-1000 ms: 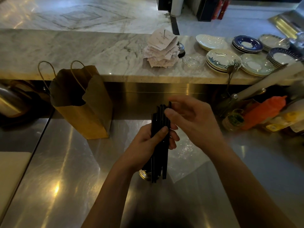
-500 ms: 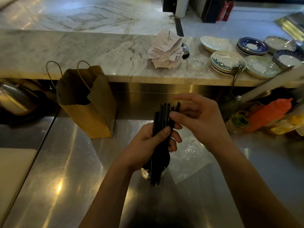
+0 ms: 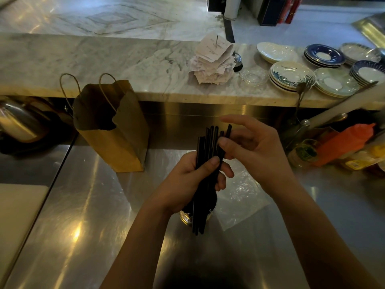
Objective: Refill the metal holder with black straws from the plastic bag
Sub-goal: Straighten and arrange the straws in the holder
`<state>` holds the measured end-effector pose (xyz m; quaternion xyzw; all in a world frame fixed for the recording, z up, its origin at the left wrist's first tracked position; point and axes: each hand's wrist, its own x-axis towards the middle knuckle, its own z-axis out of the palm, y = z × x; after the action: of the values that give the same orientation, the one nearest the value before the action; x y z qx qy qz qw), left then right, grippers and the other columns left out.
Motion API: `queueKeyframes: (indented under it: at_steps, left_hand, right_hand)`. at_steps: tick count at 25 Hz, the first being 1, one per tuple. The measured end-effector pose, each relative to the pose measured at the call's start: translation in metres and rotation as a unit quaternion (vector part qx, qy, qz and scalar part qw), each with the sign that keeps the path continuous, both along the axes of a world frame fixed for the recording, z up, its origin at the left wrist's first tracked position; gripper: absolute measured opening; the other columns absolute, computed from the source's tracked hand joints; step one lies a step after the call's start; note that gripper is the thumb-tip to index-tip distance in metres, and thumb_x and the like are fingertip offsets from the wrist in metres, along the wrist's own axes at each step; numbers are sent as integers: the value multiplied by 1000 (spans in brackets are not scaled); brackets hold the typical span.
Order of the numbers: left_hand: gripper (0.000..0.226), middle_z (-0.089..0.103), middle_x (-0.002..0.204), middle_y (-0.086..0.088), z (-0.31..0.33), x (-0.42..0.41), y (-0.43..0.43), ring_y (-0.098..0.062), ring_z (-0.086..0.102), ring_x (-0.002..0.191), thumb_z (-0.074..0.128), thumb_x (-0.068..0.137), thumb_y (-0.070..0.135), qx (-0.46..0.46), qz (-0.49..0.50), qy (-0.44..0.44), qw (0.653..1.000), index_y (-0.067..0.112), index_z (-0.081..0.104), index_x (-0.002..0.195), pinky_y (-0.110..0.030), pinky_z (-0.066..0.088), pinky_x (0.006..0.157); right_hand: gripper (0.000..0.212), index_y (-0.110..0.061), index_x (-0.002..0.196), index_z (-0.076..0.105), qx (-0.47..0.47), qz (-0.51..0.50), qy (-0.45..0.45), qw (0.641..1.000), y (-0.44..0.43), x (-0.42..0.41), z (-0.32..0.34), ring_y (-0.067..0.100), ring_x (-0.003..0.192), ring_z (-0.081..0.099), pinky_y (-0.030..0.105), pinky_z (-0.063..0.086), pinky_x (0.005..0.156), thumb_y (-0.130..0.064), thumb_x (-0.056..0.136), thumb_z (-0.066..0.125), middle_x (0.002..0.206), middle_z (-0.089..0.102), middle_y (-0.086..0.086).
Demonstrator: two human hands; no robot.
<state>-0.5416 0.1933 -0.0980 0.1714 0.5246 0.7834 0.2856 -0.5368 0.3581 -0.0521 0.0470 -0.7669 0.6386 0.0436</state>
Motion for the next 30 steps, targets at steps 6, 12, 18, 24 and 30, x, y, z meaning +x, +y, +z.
queueKeyframes:
  at_steps: [6, 12, 18, 24, 30]
  left_hand:
    - [21, 70, 79, 1, 3, -3, 0, -11, 63, 64, 37, 103, 9, -8, -37, -7, 999, 4, 58, 101, -29, 50, 68]
    - [23, 69, 71, 4, 5, -2, -5, -9, 60, 60, 34, 102, 5, -32, -63, -4, 997, 3, 56, 98, -26, 47, 66]
    - [24, 69, 85, -3, 4, 0, -8, -11, 61, 64, 41, 101, 10, -13, -75, -18, 997, 13, 64, 105, -28, 49, 69]
    - [23, 69, 84, -2, 4, -3, -9, -10, 61, 63, 43, 99, 13, -24, -59, -8, 998, 12, 63, 110, -30, 48, 70]
    - [21, 68, 75, 3, 3, -2, -8, -10, 57, 60, 40, 101, 11, -36, -56, -7, 998, 9, 61, 101, -33, 45, 70]
  right_hand:
    - [34, -31, 117, 65, 129, 33, 28, 991, -2, -6, 3, 2, 110, 60, 18, 52, 91, -21, 85, 71, 123, 59, -8]
    - [28, -34, 114, 66, 317, 111, 48, 940, 5, -19, 18, -1, 114, 50, 13, 40, 92, -27, 87, 68, 129, 53, -10]
    - [9, -26, 95, 66, 336, 180, 45, 923, 4, -29, 27, 11, 93, 67, 32, 58, 80, -25, 86, 66, 108, 64, -9]
    - [8, -15, 95, 70, 169, 71, 57, 981, -4, -23, 15, 6, 83, 71, 28, 59, 73, -12, 87, 68, 88, 72, -6]
    - [16, -18, 103, 73, 205, 90, 80, 971, -5, -19, 16, 3, 96, 66, 17, 55, 76, -14, 88, 67, 105, 70, -6]
